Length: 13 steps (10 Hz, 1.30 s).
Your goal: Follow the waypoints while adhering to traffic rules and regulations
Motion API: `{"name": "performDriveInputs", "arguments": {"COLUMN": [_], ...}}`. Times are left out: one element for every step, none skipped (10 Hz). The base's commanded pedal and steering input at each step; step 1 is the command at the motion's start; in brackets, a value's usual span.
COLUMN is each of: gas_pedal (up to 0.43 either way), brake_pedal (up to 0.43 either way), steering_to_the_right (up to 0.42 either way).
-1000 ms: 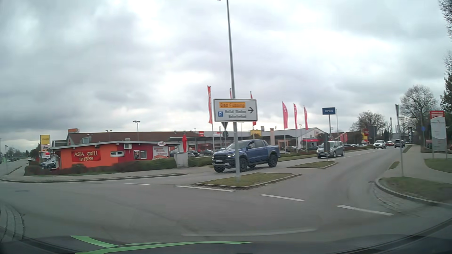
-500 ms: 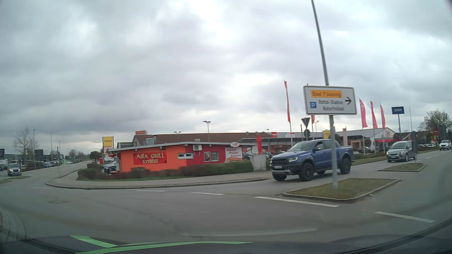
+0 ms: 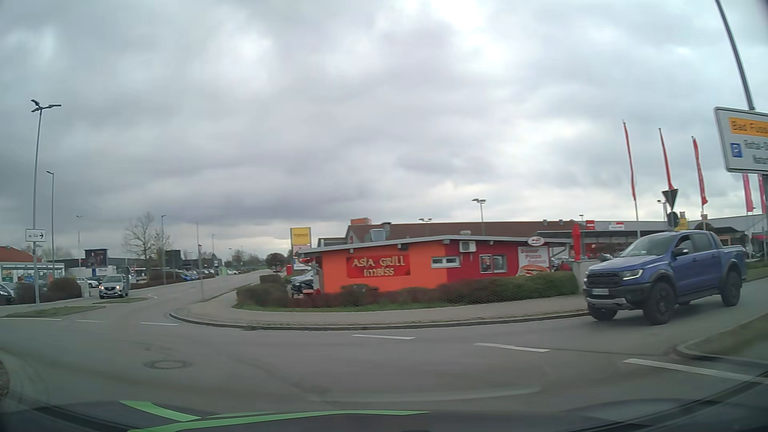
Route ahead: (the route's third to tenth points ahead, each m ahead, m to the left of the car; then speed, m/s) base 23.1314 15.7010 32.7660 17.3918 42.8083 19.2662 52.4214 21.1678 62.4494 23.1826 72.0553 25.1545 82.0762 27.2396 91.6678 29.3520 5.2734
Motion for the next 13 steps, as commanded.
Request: {"name": "performDriveInputs", "arguments": {"gas_pedal": [0.098,0.098,0.098,0.098,0.098,0.098,0.098,0.098,0.098,0.098,0.098,0.098,0.098], "brake_pedal": [0.000,0.000,0.000,0.000,0.000,0.000,0.000,0.000,0.000,0.000,0.000,0.000,0.000], "steering_to_the_right": [-0.409,-0.398,-0.387,-0.377,-0.369,-0.360,-0.351,-0.338,-0.321,-0.283,-0.241,-0.207,-0.172]}}
